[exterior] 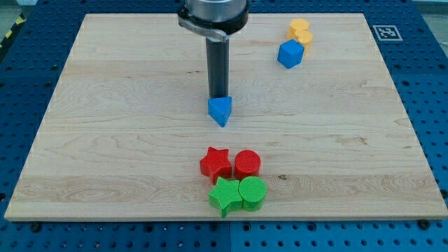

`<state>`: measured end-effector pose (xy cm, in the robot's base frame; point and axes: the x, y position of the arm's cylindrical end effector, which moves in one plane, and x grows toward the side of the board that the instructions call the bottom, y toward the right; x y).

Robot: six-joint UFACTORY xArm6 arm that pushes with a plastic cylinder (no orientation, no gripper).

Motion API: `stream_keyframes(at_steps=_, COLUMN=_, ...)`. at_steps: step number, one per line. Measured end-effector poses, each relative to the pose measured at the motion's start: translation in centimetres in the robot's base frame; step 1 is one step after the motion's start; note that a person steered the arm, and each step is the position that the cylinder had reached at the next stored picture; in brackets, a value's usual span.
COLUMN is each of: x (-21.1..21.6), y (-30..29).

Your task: Move the blue cube above blue triangle

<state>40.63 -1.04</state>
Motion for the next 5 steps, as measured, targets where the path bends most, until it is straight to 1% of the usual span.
stream_keyframes(at_steps=1, x=-1.5, y=3.7)
stream_keyframes(at_steps=2, x=-1.4, y=9.5)
stream_keyframes(at_steps=4, x=-1.4, y=17.7)
stream_keyframes(at_steps=5, x=-4.2, y=19.8)
